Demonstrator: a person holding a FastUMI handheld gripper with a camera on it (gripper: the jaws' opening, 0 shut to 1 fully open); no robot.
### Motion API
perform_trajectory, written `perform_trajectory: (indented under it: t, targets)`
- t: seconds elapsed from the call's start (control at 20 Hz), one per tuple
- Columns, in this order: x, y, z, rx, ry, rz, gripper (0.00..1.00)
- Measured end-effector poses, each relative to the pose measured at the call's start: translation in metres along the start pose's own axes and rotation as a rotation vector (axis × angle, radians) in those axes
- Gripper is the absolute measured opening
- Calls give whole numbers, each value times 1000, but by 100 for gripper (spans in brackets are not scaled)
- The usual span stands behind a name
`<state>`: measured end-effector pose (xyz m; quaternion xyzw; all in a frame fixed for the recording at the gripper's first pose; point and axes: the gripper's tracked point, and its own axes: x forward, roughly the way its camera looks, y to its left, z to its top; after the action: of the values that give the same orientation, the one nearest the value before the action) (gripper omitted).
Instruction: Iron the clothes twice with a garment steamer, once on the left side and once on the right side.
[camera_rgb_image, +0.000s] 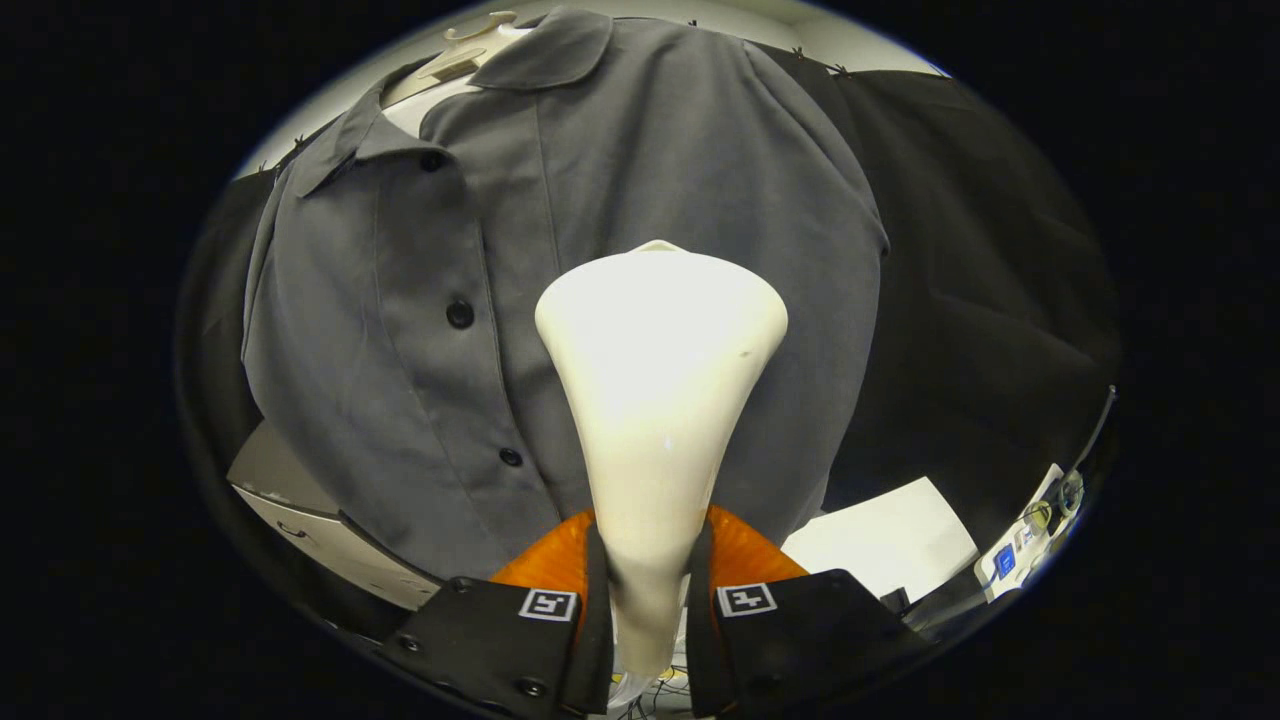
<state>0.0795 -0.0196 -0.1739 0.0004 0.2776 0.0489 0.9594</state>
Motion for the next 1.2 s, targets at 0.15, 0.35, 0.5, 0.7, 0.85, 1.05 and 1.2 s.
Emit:
perform_trajectory:
  t: [0.15, 0.35, 0.5, 0.7, 0.85, 1.05, 1.2]
  targets:
    - [8, -1, -19, 7, 40, 0, 37]
    - [12, -2, -41, 16, 79, 6, 37]
    - [17, -6, -55, 21, 108, 4, 37]
    - [22, -14, -81, 27, 148, 3, 37]
    - [27, -21, -99, 31, 179, -1, 37]
    - [33, -29, -123, 35, 214, -4, 37]
    - [36, -30, -134, 40, 236, -7, 37]
